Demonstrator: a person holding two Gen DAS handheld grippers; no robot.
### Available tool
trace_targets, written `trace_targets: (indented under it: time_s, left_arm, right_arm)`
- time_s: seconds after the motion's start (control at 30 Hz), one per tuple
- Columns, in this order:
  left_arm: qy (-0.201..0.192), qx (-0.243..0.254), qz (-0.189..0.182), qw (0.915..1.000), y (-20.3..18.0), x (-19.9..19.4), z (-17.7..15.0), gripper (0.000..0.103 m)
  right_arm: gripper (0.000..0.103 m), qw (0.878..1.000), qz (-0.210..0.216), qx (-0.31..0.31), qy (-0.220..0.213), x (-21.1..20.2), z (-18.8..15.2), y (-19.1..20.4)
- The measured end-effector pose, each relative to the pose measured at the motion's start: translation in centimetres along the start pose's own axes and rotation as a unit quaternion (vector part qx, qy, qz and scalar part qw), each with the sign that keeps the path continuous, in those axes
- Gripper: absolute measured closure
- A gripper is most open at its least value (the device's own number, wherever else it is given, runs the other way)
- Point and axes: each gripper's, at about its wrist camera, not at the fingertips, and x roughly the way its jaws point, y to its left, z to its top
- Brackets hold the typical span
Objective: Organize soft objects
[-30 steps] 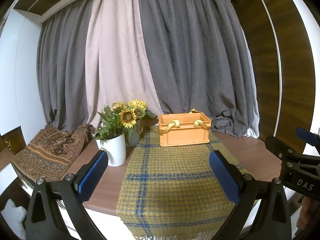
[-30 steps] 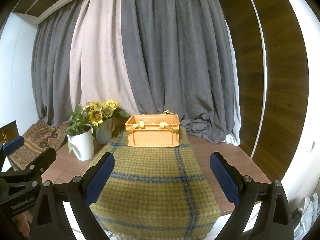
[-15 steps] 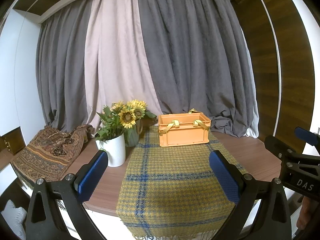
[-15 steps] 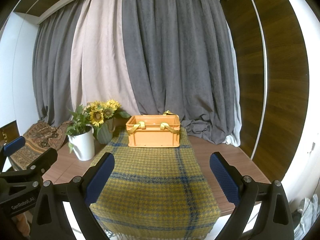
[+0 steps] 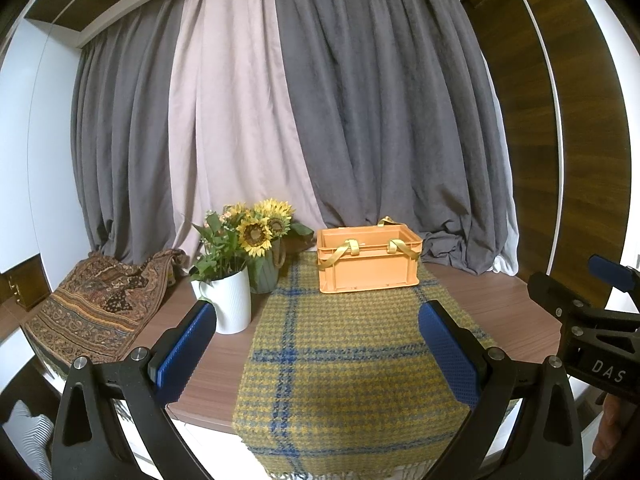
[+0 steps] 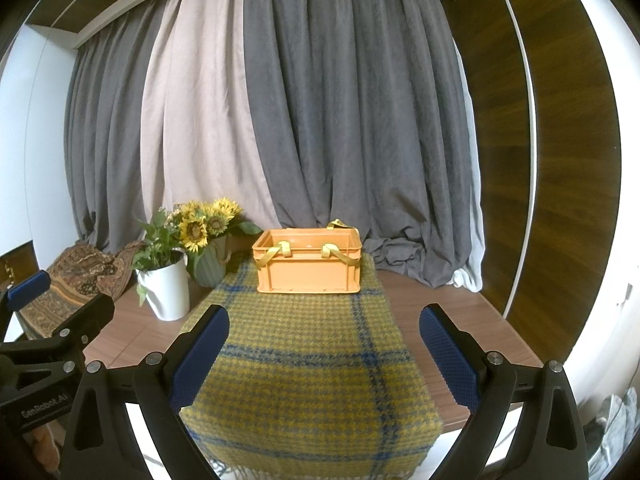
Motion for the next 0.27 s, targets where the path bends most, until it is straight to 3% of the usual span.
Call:
trace_targets:
  time_s: [0.27]
  left_arm:
    - [0.000,0.001,0.002,1.0000,0.05,0.03,0.05,0.000]
  right_arm:
    - [0.006,1.000,0.001,0.001,0.002,0.09,0.01,0.02]
